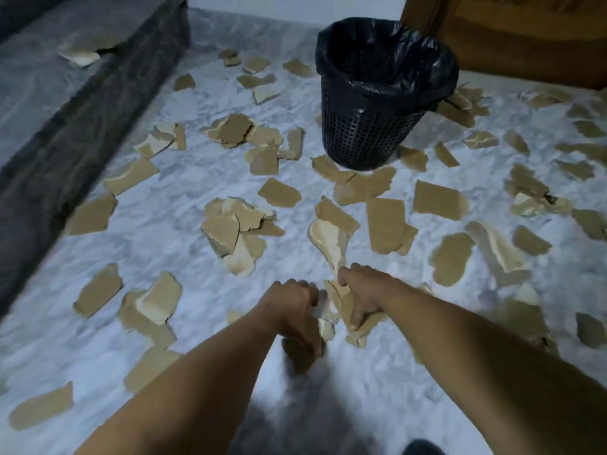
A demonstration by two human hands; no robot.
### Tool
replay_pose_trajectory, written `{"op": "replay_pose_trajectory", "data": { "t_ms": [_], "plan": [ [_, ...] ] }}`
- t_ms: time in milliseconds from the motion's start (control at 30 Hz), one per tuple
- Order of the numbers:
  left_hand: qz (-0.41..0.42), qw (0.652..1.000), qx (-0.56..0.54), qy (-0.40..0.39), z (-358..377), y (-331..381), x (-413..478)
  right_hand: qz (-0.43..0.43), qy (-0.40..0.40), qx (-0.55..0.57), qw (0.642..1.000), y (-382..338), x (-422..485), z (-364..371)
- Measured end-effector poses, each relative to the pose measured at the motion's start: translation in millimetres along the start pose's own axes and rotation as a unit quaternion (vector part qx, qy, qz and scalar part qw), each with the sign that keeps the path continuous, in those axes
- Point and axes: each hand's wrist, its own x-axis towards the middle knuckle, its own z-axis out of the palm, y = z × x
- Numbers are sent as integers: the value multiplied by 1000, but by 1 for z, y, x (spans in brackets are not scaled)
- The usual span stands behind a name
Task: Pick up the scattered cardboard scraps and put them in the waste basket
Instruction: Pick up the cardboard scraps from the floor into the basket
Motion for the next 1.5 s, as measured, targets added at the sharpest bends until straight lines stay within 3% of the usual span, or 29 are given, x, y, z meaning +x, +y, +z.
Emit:
{"op": "replay_pose_trajectory", "data": {
  "t_ms": [133, 300, 433, 600, 667, 767, 867, 1067, 1233, 1367, 1500],
  "plan": [
    [11, 999, 42, 9, 31, 21, 1, 16, 77, -47, 996, -7, -7, 20],
    [-34, 998, -51, -33, 25, 10, 8, 42, 23, 230, 972, 13, -2, -6],
    [-75, 984, -154, -46, 9, -5, 15, 84, 44, 304, 948, 27, -8, -40],
    [-52, 971, -230, -25, -1, -5, 20, 112, 45, 343, 932, 33, 5, -20],
    [-55, 976, -201, -61, 2, 3, 18, 119, 68, 355, 925, 26, 11, -2],
    [-73, 987, -110, -94, 13, 9, 13, 140, 99, 282, 944, 17, 13, 16],
    [-94, 995, 9, -41, 23, 11, 5, 110, 147, 267, 946, 9, 10, 26],
    [-105, 992, 64, 5, 37, 23, -2, 153, 59, 305, 938, 11, 16, 11],
    [-88, 993, 35, -68, 39, 21, 1, 157, 28, 424, 891, 33, 14, -15],
    [-70, 986, -96, -119, 35, 9, 3, 145, 11, 527, 837, 29, 16, -16],
    [-185, 975, -112, -43, 26, -25, -7, 113, 54, 544, 830, 8, 37, -21]
  ]
}}
